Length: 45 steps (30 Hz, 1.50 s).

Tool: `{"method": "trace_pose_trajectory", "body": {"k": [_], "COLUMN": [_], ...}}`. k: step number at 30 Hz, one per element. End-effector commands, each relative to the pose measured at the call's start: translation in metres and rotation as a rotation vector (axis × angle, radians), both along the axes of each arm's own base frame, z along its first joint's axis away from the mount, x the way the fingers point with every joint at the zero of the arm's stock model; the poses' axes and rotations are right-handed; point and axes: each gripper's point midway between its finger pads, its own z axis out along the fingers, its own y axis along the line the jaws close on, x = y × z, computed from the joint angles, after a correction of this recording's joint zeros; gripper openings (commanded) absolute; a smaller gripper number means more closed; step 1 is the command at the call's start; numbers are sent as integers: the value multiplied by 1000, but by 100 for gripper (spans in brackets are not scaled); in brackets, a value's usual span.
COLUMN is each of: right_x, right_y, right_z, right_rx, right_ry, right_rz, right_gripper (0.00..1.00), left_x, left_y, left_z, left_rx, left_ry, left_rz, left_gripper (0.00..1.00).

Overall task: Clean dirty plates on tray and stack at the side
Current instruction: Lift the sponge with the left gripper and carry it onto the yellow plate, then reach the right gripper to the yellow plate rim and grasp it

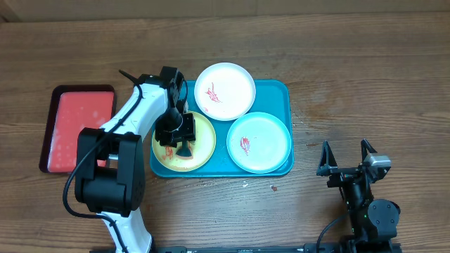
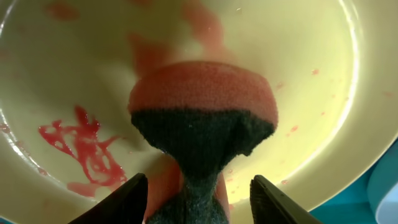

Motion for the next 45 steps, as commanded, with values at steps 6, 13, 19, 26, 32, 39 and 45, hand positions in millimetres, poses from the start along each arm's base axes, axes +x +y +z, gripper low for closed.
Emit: {"method": "trace_pose_trajectory", "body": {"k": [6, 13, 19, 26, 32, 39, 45], "right_x": [0, 0, 0, -10, -44, -110, -77], "right_y": [-3, -3, -3, 42, 79, 57, 62], "right_z": [-2, -2, -2, 30, 87, 215, 240], "right_rx": [-3, -3, -3, 233, 493, 374, 145], "right_ry": [-3, -3, -3, -83, -199, -731, -387], "right_rz": [-14, -14, -14, 259, 576, 569, 436], "right_gripper": [100, 100, 100, 100, 100, 100, 100], "left_x": [30, 72, 68, 60, 63, 63, 64], "left_y": [7, 68, 95, 97, 96, 96, 95], "left_z": [61, 176, 176, 160, 160, 160, 161], "left_rx": [-6, 76, 116, 119, 118, 118, 112], "left_ry": [-95, -348, -338, -285, -296, -296, -300], "left_rz": [-21, 114, 173, 174, 173, 173, 173], "left_gripper": [53, 45, 57, 84, 100, 100, 100]}}
